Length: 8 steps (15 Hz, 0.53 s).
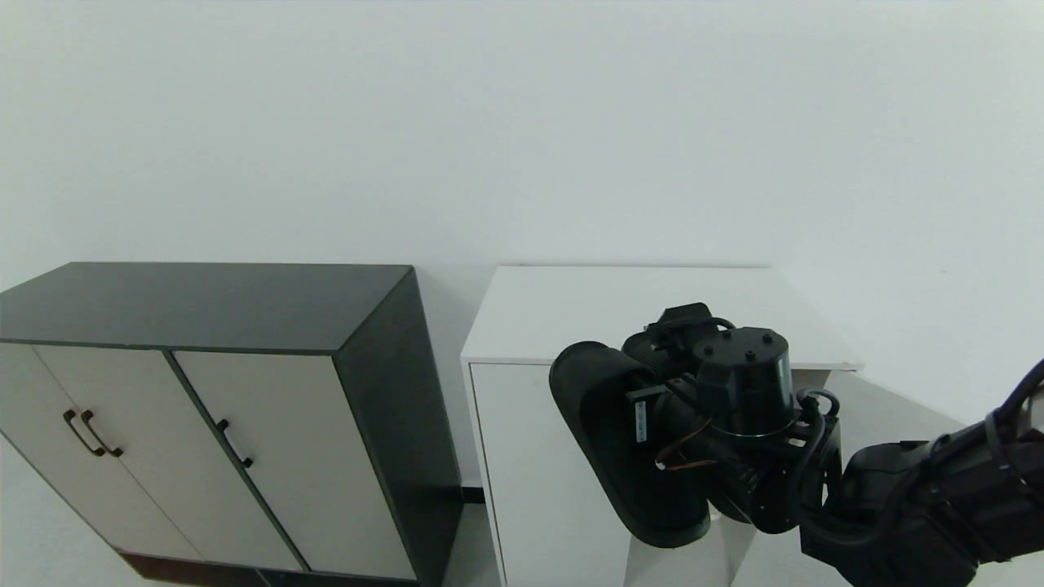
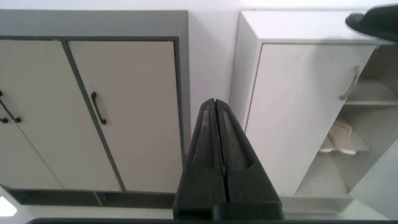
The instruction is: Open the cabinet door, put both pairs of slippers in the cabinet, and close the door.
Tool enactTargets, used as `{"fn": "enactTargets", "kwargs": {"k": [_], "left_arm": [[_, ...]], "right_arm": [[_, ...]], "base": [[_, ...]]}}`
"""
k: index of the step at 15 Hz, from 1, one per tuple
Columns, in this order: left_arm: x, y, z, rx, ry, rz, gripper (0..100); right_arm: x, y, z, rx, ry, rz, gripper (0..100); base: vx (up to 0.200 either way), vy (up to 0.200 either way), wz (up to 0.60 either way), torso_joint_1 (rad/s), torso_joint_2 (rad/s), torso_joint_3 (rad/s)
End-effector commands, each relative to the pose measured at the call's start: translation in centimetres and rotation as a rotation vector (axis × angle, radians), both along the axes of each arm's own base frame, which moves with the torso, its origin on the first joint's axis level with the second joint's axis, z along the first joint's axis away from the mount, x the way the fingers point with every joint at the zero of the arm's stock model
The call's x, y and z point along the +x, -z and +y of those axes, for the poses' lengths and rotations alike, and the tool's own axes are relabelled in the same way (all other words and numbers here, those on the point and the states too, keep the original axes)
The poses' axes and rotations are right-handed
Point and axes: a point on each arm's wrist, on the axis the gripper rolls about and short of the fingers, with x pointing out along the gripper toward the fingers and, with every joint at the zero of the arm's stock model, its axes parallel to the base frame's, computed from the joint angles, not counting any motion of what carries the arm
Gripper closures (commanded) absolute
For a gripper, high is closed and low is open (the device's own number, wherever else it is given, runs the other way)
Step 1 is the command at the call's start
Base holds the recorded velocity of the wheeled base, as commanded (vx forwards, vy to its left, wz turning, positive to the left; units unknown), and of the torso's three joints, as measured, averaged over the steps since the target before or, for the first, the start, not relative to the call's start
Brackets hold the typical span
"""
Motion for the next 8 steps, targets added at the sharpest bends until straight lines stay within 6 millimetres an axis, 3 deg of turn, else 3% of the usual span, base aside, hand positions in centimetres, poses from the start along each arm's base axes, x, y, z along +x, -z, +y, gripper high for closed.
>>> {"fn": "enactTargets", "kwargs": {"k": [1, 8], "left_arm": [[0.0, 0.0, 0.0, 0.0, 0.0, 0.001, 100], [0.0, 0.0, 0.0, 0.0, 0.0, 0.0, 100]], "right_arm": [[0.0, 0.0, 0.0, -0.002, 0.0, 0.001, 100], [-1.2, -0.7, -0.2, 0.009, -0.023, -0.009, 100]], "base": [[0.0, -0.2, 0.0, -0.002, 0.0, -0.002], [0.0, -0.2, 0.0, 0.004, 0.0, 0.0]]}}
